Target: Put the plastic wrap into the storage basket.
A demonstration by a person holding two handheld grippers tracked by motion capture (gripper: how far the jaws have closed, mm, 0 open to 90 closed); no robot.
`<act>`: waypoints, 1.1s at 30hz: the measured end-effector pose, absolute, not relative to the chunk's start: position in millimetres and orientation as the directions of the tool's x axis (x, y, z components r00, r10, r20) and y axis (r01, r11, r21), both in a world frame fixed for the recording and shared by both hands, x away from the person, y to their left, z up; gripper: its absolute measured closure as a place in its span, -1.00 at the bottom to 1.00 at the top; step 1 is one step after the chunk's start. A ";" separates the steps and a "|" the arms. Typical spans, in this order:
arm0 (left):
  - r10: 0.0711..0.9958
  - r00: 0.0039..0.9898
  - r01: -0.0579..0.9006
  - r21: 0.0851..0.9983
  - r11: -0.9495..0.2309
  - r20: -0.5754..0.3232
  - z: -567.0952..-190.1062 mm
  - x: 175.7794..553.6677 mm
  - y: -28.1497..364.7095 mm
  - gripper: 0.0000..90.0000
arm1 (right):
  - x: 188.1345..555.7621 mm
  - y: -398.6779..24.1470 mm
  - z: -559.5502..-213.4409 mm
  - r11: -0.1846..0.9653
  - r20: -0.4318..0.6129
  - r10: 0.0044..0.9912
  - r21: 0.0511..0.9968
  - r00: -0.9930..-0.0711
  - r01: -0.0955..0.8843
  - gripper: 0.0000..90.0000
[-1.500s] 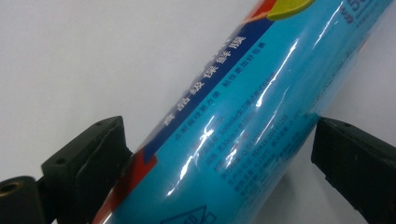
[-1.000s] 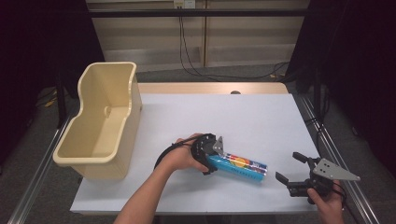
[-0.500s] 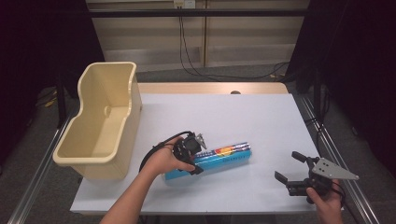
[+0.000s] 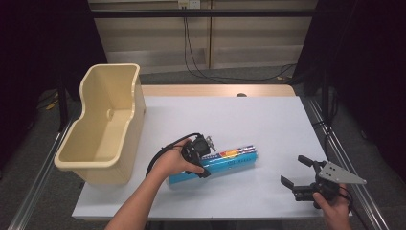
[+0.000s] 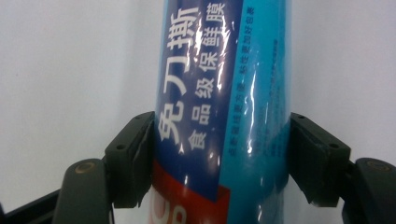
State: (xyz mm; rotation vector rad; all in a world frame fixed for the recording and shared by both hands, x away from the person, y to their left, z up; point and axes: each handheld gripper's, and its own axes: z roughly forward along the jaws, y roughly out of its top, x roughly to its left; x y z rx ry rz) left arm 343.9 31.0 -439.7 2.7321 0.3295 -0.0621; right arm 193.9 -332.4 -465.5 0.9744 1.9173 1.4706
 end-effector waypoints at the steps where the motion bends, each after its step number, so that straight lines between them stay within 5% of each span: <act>1: 0.214 0.973 0.230 0.371 -0.900 -0.086 -440.1 344.9 30.2 -0.33 | 193.8 -332.4 -465.5 0.146 0.018 0.800 0.963 -0.599 0.224 -0.98; 33: 0.229 0.972 0.233 0.293 -0.927 -0.047 -441.2 348.6 -3.2 -0.30 | 194.3 -333.7 -465.2 0.144 0.017 0.798 0.965 -0.602 0.219 -0.98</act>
